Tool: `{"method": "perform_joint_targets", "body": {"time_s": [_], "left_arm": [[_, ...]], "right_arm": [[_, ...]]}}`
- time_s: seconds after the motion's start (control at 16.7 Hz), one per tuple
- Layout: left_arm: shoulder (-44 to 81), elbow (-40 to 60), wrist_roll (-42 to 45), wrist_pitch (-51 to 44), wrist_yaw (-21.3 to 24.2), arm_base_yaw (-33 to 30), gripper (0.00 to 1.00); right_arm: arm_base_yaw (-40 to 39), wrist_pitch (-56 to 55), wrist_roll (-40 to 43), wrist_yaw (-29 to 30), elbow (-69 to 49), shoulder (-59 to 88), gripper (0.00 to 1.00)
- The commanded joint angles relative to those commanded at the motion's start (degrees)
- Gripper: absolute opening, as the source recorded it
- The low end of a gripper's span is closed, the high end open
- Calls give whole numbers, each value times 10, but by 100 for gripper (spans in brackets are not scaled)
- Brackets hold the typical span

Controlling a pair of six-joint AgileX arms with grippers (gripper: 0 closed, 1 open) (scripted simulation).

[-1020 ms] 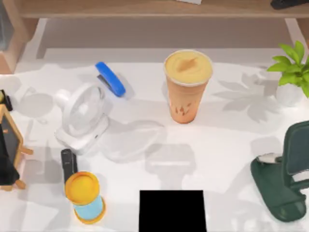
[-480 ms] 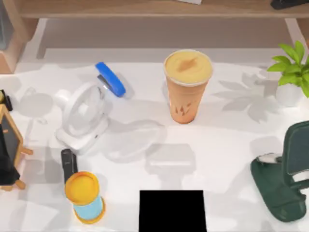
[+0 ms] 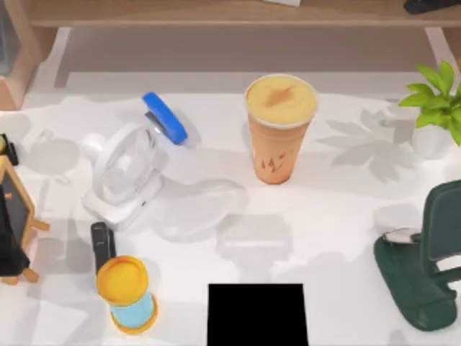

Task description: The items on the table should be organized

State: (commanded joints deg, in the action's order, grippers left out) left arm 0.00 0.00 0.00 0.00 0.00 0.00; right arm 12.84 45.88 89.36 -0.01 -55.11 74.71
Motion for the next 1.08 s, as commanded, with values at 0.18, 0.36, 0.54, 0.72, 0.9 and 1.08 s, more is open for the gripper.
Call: {"method": "perform_joint_targets", "body": {"time_s": [0.18,0.36,0.54,0.72,0.9,1.08], "left_arm": [[0,0,0,0,0,0,100],[0,0,0,0,0,0,100],[0,0,0,0,0,0,100],[0,0,0,0,0,0,100],[0,0,0,0,0,0,100],[0,0,0,0,0,0,100]], "right_arm": [[20,71,141,-1,-87,116,100],[35,127,254,0,-156,207,100],[45,162,324,0,-201,266,100],[49,174,347,0,-216,286,100],[49,174,347,0,-216,286,100],[46,163,345,0,-207,288,100]]}}
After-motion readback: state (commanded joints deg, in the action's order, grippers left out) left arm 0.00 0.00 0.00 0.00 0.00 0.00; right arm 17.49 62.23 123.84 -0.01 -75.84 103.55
